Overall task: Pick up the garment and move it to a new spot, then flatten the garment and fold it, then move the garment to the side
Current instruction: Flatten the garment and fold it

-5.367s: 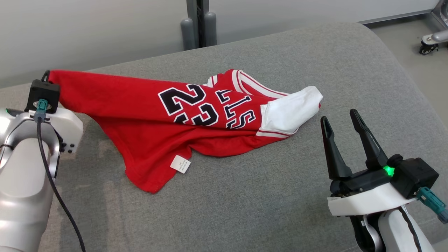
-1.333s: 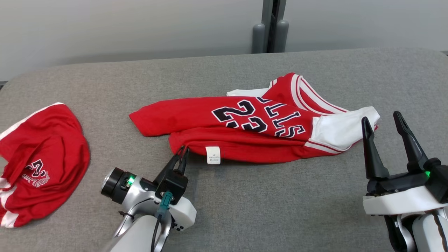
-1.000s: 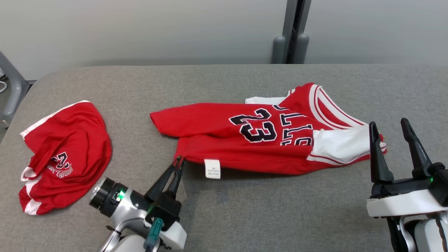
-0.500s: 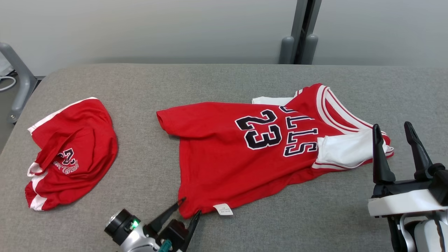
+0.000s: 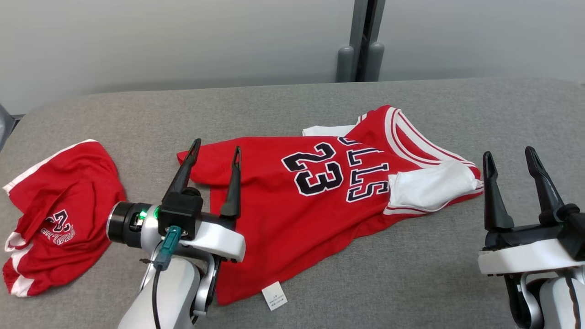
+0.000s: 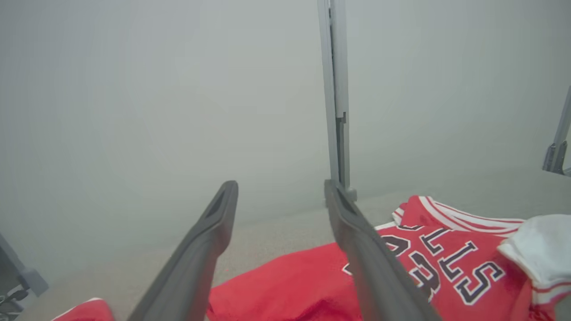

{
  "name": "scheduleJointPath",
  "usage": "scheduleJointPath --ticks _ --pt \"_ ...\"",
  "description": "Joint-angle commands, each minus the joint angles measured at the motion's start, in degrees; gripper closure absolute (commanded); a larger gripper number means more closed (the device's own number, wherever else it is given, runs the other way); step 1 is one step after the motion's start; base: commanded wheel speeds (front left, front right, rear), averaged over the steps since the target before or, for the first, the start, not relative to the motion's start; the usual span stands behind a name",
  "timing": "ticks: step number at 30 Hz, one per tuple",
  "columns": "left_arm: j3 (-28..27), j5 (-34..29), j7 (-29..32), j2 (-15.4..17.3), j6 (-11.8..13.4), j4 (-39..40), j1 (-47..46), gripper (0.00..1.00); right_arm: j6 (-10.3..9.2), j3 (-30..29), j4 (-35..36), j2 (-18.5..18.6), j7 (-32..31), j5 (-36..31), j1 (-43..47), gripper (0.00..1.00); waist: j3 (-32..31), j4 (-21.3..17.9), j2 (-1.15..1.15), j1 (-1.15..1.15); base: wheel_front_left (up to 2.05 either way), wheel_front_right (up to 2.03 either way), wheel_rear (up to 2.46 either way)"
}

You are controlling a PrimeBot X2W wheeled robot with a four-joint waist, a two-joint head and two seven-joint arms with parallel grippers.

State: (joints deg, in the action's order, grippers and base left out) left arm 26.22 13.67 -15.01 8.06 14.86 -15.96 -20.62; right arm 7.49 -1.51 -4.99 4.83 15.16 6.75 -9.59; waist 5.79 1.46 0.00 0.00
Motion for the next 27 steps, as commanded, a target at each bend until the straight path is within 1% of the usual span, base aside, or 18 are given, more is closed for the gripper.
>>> scheduleJointPath --ticks 1,3,5,9,10,15,18,19,20,21,24,27 --pt "-1.2 -0.4 -0.2 -0.1 0.6 1.1 0.9 0.00 0.00 0.2 0.0 0.2 0.0 0.1 -0.6 0.00 0.3 -0.8 0.00 0.00 0.00 0.00 0.00" --pt "-3.3 -0.7 -0.1 -0.9 1.3 3.1 3.3 0.00 0.00 0.9 -0.4 0.1 0.0 0.0 -0.5 0.00 0.5 -1.5 0.00 0.00 0.00 0.00 0.00" --pt "-4.7 -1.4 -0.2 -1.6 1.3 4.3 5.5 0.00 0.00 0.9 -0.5 0.0 0.0 0.2 -0.7 0.00 0.8 -2.0 0.00 0.00 0.00 0.00 0.00" --pt "-4.6 -4.2 -0.2 -2.3 -0.2 3.5 9.3 0.00 0.00 0.5 -0.6 -0.1 0.0 0.3 -0.5 0.00 1.0 -2.2 0.00 0.00 0.00 0.00 0.00" --pt "-5.0 -4.4 -0.2 -2.6 -0.2 3.5 9.8 0.00 0.00 0.5 -0.6 0.0 0.0 0.3 -0.4 0.00 1.1 -2.1 0.00 0.00 0.00 0.00 0.00" --pt "-5.4 -6.3 -0.2 -3.7 -1.4 3.3 9.7 0.00 0.00 -0.7 -1.3 0.4 0.0 0.2 -0.5 0.00 1.6 -0.8 0.00 0.00 0.00 0.00 0.00" --pt "-5.2 -7.7 -0.2 -4.1 -2.1 3.2 8.6 0.00 0.00 -1.4 -4.9 1.3 0.0 0.2 -2.2 0.00 2.4 0.0 0.00 0.00 0.00 0.00 0.00" --pt "-5.2 -7.7 -0.2 -4.1 -2.1 3.2 8.6 0.00 0.00 -1.4 -4.9 1.3 0.0 0.2 -2.2 0.00 2.4 0.0 0.00 0.00 0.00 0.00 0.00" --pt "-4.8 -8.7 -0.2 -4.1 -2.3 2.7 8.2 0.00 0.00 -1.8 -8.1 2.0 0.0 0.1 -3.4 0.00 3.1 0.6 0.00 0.00 0.00 0.00 0.00" --pt "-4.8 -8.7 -0.2 -4.1 -2.3 2.7 8.2 0.00 0.00 -1.8 -8.1 2.0 0.0 0.1 -3.4 0.00 3.1 0.6 0.00 0.00 0.00 0.00 0.00" --pt "-4.4 -9.5 -0.2 -4.2 -2.7 2.1 8.0 0.00 0.00 -1.8 -14.6 3.8 -0.1 0.3 -6.6 0.00 4.2 1.7 0.00 0.00 0.00 0.00 0.00" --pt "-4.2 -9.9 -0.2 -4.3 -2.9 1.7 7.8 0.00 0.00 -2.6 -22.1 4.5 -3.0 3.2 -10.8 0.00 5.3 2.7 0.00 0.00 0.00 0.00 0.00"
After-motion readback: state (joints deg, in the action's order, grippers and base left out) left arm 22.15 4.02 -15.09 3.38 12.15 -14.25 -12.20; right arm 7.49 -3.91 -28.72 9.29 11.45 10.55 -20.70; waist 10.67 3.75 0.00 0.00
